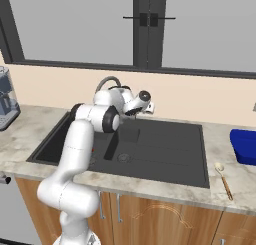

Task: Pick up all produce items and place them in the sink. Turn on the sink faucet to wash them. Then turn the sink off and put them in the tray.

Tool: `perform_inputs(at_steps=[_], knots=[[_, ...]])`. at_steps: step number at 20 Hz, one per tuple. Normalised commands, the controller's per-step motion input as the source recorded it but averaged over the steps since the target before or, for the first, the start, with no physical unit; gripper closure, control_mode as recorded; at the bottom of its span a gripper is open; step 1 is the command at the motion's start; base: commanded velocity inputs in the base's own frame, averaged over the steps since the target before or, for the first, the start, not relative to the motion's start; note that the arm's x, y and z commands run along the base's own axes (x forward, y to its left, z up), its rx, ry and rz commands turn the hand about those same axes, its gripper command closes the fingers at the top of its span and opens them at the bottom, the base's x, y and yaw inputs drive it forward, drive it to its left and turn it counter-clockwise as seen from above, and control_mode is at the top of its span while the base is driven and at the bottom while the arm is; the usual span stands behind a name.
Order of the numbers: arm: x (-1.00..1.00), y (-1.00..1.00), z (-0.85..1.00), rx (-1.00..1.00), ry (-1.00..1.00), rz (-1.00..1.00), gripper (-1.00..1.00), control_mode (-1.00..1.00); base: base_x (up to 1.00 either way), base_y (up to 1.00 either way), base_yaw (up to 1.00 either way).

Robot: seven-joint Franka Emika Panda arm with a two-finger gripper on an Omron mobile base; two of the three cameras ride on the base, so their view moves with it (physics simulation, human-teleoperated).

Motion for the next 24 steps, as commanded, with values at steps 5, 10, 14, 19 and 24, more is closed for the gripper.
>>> perform_inputs(at_steps=[5, 10, 14, 19, 24], knots=[[0.41, -0.03, -0.28, 0.00, 0.08, 0.00, 1.00, -1.00, 0.00, 0.00, 0.00], [0.30, -0.15, -0.29, 0.00, 0.08, 0.00, 1.00, -1.00, 0.00, 0.00, 0.00], [0.00, -0.50, -0.23, 0.00, 0.01, -0.01, 1.00, -1.00, 0.00, 0.00, 0.00], [0.00, -0.66, -0.27, 0.02, 0.01, -0.09, 1.00, -1.00, 0.00, 0.00, 0.00], [0.00, -0.67, -0.27, 0.04, 0.01, -0.12, 1.00, -1.00, 0.00, 0.00, 0.00]])
